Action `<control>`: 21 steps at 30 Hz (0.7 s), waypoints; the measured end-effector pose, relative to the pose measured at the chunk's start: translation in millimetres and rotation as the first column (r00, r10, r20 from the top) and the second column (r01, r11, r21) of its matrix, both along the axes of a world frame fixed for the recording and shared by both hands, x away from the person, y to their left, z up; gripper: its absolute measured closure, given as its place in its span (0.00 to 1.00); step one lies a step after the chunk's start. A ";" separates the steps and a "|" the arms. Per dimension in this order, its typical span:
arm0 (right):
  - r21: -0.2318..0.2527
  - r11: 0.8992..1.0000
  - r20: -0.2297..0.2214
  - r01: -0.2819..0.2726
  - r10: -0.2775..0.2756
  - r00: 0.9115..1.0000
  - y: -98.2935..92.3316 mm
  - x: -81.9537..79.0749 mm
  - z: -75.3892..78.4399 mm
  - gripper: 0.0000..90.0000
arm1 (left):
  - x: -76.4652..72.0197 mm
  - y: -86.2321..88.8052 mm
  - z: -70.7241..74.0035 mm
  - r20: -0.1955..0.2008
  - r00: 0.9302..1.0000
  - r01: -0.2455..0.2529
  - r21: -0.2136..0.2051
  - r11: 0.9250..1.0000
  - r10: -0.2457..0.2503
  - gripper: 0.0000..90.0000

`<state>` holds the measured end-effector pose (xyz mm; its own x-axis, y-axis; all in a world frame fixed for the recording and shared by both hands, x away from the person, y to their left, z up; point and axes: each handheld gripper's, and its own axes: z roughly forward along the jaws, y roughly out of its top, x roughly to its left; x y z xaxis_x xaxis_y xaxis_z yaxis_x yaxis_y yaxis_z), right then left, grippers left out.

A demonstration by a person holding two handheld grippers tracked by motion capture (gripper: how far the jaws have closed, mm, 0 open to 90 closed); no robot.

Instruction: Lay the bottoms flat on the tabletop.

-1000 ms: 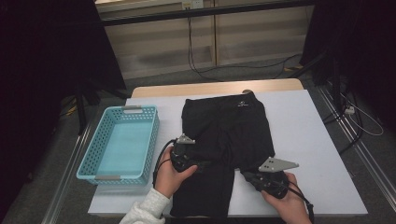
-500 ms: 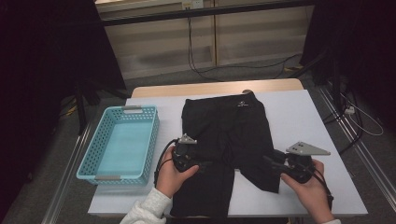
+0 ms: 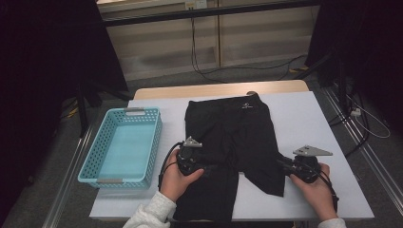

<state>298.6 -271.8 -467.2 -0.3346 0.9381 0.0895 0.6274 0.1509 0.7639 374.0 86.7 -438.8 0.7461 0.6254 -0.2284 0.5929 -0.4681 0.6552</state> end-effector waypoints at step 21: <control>0.063 0.985 -0.001 -0.159 0.159 0.987 41.6 -12.4 16.4 0.73 | 0.1 0.8 0.9 0.002 1.000 0.001 -0.005 1.000 -0.001 0.22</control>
<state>286.2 -230.2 -450.8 -0.4785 0.8653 0.1492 0.6042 0.2011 0.7710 374.1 87.5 -437.9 0.7473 0.6234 -0.2301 0.5911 -0.4655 0.6587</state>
